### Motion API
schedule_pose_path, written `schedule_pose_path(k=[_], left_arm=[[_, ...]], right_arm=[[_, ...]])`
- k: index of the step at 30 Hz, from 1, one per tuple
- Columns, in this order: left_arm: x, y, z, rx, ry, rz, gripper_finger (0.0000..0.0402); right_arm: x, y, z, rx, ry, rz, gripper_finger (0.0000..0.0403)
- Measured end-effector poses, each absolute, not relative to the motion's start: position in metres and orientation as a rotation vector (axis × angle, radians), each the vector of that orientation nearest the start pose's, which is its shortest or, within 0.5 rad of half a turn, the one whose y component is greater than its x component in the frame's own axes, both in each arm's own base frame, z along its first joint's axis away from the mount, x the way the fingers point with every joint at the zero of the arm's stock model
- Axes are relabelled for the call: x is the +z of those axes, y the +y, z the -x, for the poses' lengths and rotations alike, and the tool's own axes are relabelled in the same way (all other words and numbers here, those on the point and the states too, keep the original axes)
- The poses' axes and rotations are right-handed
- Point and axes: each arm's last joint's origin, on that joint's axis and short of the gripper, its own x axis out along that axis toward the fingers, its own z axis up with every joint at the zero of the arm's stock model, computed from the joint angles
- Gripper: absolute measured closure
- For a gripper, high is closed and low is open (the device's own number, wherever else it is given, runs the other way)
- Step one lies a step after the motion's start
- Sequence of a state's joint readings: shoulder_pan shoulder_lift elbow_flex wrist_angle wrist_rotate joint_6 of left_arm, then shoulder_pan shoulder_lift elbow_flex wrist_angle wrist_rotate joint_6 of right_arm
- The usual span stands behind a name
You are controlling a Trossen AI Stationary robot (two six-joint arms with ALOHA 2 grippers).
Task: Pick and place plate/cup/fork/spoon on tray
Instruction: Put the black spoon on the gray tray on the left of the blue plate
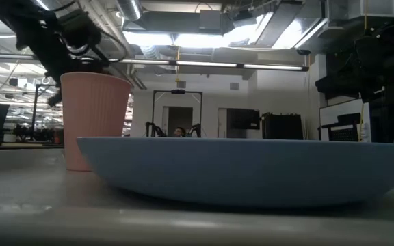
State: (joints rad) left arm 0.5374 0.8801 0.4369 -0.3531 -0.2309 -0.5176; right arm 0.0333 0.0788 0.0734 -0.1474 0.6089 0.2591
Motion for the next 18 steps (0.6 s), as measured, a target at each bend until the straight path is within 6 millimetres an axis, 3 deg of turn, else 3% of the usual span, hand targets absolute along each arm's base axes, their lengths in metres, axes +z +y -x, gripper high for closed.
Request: schedule_pose_path(k=[4, 10, 18], left_arm=[[0.171, 0.092, -0.121, 0.958, 0.558, 0.788, 0.0401], [0.133, 0.084, -0.113, 0.937, 0.566, 0.970, 0.0401], [0.128, 0.075, -0.124, 0.887, 0.593, 0.999, 0.0401]], right_arm=[[0.169, -0.013, -0.093, -0.590, 0.071, -0.203, 0.0257], [0.169, -0.013, -0.093, -0.591, 0.072, -0.201, 0.0257], [0.169, -0.014, -0.093, -0.592, 0.074, -0.192, 0.0257]])
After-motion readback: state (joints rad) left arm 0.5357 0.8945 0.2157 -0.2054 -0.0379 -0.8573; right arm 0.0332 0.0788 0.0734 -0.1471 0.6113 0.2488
